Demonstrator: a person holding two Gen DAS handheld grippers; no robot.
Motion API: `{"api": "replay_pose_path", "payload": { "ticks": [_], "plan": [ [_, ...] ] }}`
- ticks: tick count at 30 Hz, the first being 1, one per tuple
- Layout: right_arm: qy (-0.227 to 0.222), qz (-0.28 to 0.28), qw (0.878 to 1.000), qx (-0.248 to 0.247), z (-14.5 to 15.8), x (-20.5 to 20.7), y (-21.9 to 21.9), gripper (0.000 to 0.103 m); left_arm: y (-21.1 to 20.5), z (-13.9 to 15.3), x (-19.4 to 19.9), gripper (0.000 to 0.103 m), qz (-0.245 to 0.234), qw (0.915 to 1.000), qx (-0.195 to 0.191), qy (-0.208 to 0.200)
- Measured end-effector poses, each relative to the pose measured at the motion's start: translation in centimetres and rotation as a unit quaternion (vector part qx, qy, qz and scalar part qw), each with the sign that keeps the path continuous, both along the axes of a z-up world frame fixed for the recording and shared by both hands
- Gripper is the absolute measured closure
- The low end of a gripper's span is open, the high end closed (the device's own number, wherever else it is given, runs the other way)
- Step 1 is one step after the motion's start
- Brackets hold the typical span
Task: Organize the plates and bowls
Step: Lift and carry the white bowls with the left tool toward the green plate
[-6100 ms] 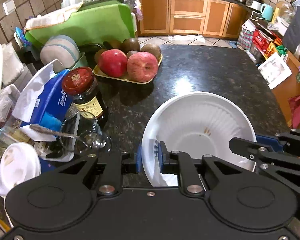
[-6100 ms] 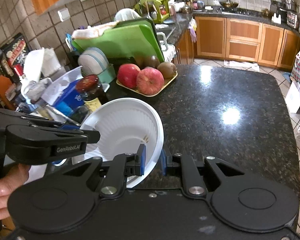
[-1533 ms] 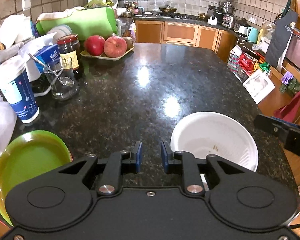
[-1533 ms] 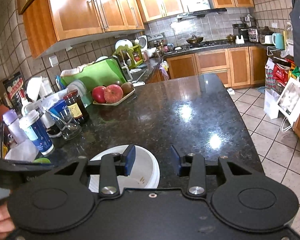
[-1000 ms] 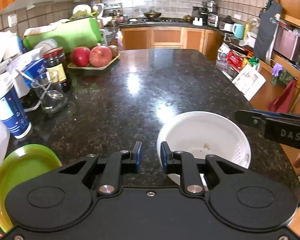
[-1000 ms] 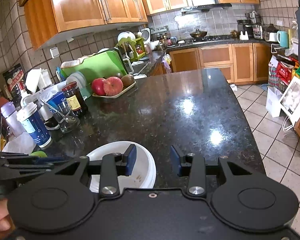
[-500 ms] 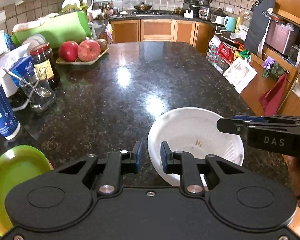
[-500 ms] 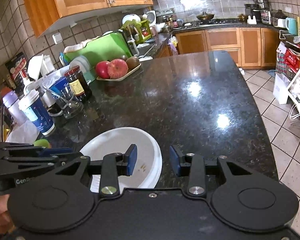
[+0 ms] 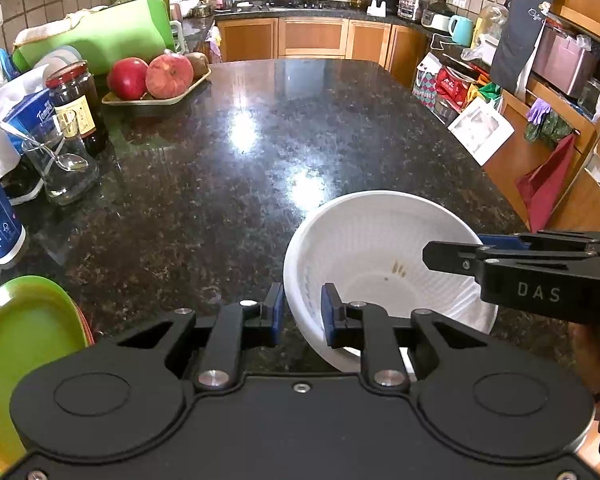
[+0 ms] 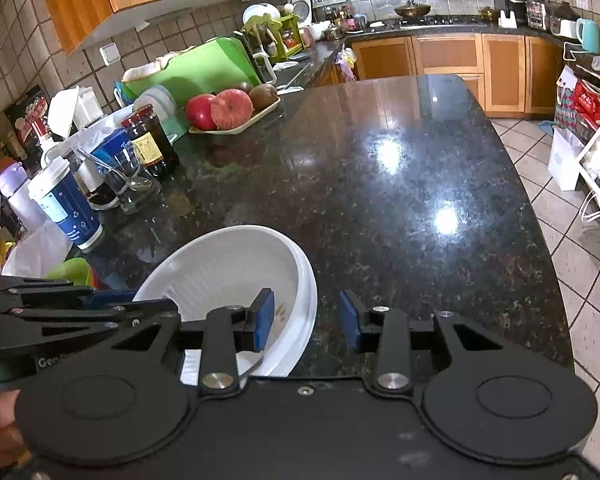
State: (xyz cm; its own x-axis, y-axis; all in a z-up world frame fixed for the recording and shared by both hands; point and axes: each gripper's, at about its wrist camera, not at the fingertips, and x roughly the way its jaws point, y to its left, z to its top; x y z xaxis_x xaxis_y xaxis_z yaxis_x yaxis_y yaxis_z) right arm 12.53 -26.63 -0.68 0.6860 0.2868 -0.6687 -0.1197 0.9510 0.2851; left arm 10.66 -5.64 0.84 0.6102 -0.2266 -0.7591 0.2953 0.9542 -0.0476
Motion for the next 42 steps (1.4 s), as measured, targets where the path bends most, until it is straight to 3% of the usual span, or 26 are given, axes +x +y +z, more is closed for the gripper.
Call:
{"api": "replay_pose_path", "payload": {
  "ticks": [17, 25, 42],
  "plan": [
    [0.037, 0.014, 0.999, 0.005, -1.7, 1.1, 0.4, 0.066, -0.5, -0.9, 0.4, 0.073, 0.014, 0.9999, -0.002, 0.008],
    [0.048, 0.026, 0.998, 0.013, -2.0, 1.3, 0.5, 0.078, -1.3, -1.3, 0.4, 0.073, 0.019, 0.9997, 0.000, 0.012],
    [0.025, 0.035, 0.999, 0.006, -0.4, -0.2, -0.8, 0.079, -3.0, 0.0, -1.2, 0.074, 0.041, 0.9991, -0.005, -0.008]
  ]
}}
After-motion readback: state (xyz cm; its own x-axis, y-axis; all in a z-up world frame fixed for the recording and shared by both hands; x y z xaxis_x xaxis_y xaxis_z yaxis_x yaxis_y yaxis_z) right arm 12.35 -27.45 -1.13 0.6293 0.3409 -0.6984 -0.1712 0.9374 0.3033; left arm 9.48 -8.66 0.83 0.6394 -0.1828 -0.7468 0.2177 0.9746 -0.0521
